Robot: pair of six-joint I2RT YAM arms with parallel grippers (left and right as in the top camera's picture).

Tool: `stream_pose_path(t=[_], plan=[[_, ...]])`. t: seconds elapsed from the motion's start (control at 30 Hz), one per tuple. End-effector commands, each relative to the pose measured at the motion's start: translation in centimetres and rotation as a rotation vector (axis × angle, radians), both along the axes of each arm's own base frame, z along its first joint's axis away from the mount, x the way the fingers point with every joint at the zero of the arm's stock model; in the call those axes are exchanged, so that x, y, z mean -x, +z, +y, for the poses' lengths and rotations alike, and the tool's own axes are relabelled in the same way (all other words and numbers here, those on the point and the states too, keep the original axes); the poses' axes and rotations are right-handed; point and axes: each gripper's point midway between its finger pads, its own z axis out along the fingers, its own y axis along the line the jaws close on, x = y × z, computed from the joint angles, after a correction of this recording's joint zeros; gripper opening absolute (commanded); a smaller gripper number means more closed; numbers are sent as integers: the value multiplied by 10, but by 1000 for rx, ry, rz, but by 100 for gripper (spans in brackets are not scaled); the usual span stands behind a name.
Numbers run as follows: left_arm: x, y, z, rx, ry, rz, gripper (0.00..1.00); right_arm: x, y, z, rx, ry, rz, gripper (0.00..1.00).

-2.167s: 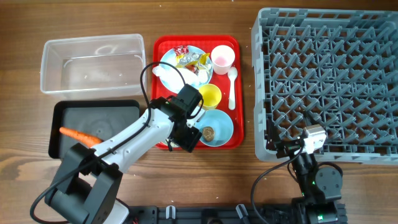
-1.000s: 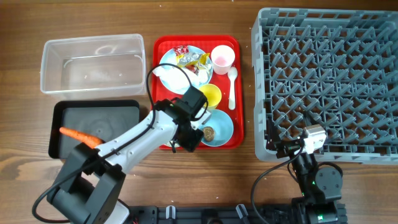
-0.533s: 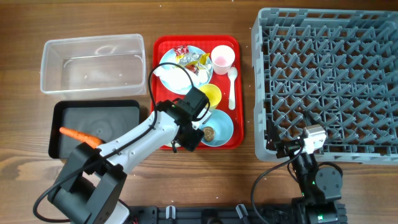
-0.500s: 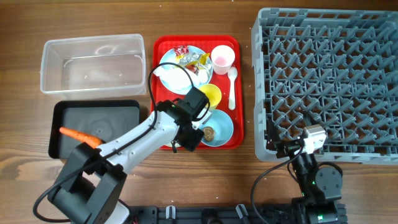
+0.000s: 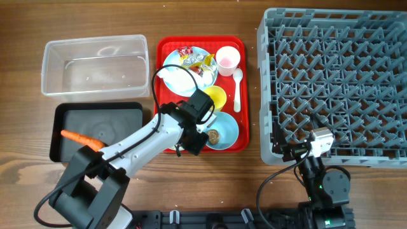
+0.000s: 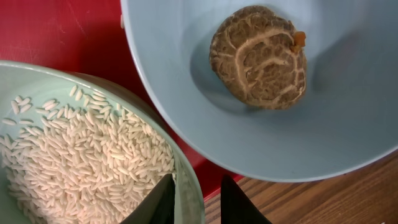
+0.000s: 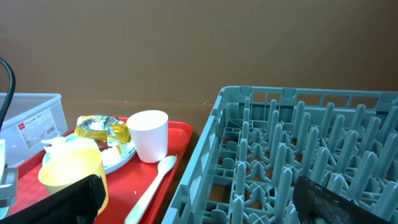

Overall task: Sort waste into correct bins and load items into the dishwasher rack
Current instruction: 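Grip the green bowl rim with the left gripper and lift it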

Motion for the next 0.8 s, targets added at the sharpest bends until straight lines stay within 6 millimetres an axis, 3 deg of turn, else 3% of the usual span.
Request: stream_pose_path(t=[0.0, 0.43, 0.77], plan=[[5, -5, 0, 3, 0, 28, 25, 0, 1, -2, 12, -9, -8, 100], [1, -7, 0, -6, 2, 14, 32, 0, 1, -2, 11, -9, -8, 100], [0, -8, 1, -10, 2, 6, 31, 0, 1, -2, 12, -9, -8, 100]])
